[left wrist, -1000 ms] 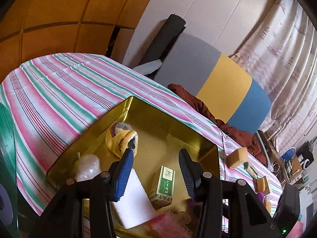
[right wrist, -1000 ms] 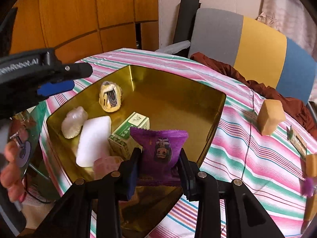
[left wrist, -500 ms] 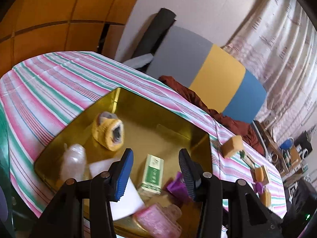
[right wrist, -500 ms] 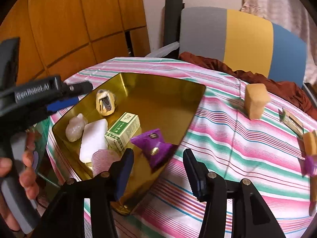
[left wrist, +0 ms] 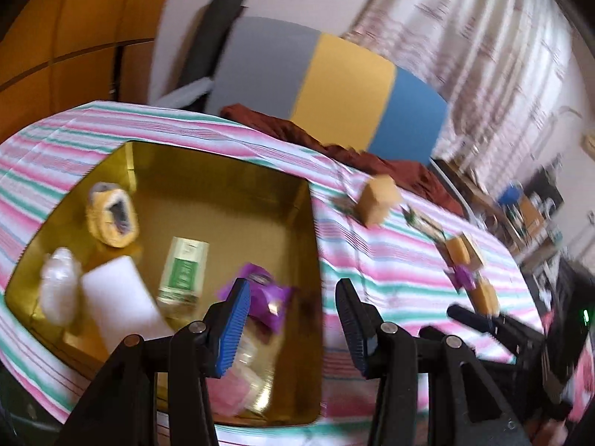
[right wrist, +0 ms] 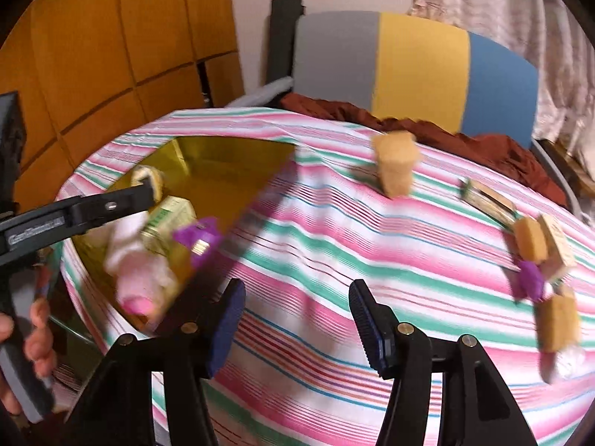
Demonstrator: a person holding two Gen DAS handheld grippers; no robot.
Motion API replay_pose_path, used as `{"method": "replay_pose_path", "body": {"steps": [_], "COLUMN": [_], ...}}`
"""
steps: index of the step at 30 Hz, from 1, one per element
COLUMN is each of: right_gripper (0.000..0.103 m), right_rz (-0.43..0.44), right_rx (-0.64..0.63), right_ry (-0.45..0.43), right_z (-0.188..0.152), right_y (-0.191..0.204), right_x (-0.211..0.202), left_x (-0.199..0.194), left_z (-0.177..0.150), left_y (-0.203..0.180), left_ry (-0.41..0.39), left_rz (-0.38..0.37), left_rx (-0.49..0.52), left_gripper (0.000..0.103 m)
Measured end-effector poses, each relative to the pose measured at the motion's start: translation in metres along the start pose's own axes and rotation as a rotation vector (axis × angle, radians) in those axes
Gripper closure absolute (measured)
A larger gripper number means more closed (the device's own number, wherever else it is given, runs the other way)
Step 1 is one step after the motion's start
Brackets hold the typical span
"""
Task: Organize objects
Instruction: 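Reach the right gripper to the clear plastic bag and grasp it, then grasp the purple pouch with the left gripper while right holds the plastic bag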
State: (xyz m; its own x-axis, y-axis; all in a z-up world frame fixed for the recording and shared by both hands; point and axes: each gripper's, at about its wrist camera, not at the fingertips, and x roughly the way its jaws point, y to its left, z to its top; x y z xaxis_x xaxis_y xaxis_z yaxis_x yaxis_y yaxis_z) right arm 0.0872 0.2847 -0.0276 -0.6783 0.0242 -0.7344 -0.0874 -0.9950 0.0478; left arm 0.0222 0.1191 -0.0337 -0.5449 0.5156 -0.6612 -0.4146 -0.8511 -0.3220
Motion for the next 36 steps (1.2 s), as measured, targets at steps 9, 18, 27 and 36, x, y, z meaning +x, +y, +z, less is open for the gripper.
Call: {"method": "replay_pose_path", "body": {"steps": [9,18,27,36], "right_gripper": [0.039,0.022,0.024,0.044], "right_rz": [-0.194,-0.423,-0.357,-0.345], "right_rx": [0.105,0.191,0.295,0.283], "right_ry": [0.08,0.123,0.19,0.231], "right_z": [-0.028,-0.049,-0.074,-0.077], "right_y": [-0.11,-0.231,-0.279,-0.278], "right_x": [-0.018,-0.051,-0.034,-0.028], "left_x": [0.003,0.013,0.033,0.074], "left_z": [-0.026,-0.041,-0.046,-0.043], "left_y": [-0.047,-0.08,-0.128,-0.194], "left_ry": [0.06,0.123,0.191,0.274], "left_rz": [-0.094,-0.126,-0.17,-0.242], "left_rx": [0.122,0.183,0.263,0.333], "left_gripper": [0.055,0.055,0.055,0.055]}}
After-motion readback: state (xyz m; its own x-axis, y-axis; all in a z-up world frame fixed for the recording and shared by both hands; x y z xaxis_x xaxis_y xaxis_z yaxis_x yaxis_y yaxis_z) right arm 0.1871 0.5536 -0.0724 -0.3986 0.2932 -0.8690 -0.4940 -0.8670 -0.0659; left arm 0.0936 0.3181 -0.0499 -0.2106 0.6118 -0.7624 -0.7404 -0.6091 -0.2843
